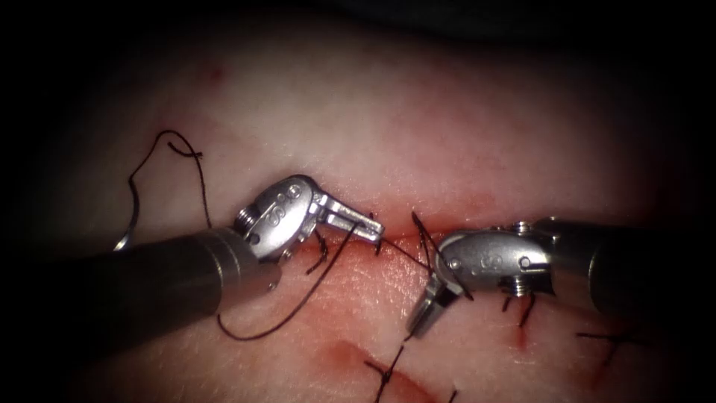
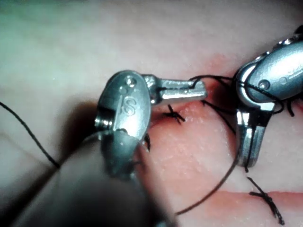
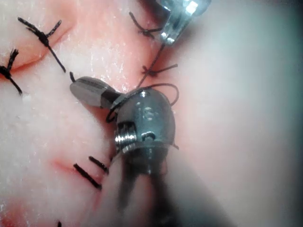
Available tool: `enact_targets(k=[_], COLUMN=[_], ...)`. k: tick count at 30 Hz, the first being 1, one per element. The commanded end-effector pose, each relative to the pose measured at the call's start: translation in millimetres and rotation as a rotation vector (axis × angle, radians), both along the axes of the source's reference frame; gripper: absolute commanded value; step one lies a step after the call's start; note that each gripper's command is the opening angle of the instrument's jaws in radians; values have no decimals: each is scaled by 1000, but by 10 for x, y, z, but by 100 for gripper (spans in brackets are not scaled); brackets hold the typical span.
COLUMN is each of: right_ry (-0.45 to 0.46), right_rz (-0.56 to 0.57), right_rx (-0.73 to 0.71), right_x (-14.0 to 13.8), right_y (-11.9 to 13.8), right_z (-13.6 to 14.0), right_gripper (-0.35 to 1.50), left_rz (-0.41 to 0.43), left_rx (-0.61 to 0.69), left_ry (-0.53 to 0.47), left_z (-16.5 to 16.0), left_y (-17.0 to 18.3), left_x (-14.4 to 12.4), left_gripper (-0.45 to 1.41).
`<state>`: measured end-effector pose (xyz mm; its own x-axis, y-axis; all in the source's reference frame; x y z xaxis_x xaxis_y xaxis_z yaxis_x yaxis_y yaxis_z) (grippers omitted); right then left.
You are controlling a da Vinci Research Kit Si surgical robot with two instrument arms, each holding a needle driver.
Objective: Wound Closure
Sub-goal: Grab the suture tail with the right hand, then tie the knot by moving the left hand down and the right hand up.
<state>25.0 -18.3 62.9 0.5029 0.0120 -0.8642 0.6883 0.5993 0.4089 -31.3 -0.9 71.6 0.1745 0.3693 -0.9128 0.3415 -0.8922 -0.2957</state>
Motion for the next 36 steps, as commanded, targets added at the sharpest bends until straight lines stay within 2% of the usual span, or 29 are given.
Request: enact_targets(k=[1,4,6,7,15,18,23,28,36], right_ry=[3,10,30,60,96,104,96,77,53], right_rz=[1,8,34,74,179,234,291,345,377], right_rx=[1,13,38,63,151,215,238,243,235], right_x=[7,4,0,-3,-11,-12,-11,-13,-22], right_y=[1,8,18,31,63,73,87,104,124], right_z=[4,1,-2,-6,-14,-14,-4,12,33], right_gripper=[-35,-35,-35,-35,-35,-35,-35,-35,-35], left_rz=[0,6,12,14,35,47,77,126,211], left_rx=[-3,-5,-6,-7,-12,-10,-11,-20,-41], left_ry=[-2,-1,-2,2,28,43,81,110,122], left_z=[5,2,0,-1,1,2,-4,-27,-78], left_y=[4,-8,-18,-27,-53,-67,-99,-139,-181], left_x=[-6,-5,-4,-4,-9,-13,-24,-34,-38], left_gripper=[-45,-45,-45,-45,-45,-45,-45,-45,-45])
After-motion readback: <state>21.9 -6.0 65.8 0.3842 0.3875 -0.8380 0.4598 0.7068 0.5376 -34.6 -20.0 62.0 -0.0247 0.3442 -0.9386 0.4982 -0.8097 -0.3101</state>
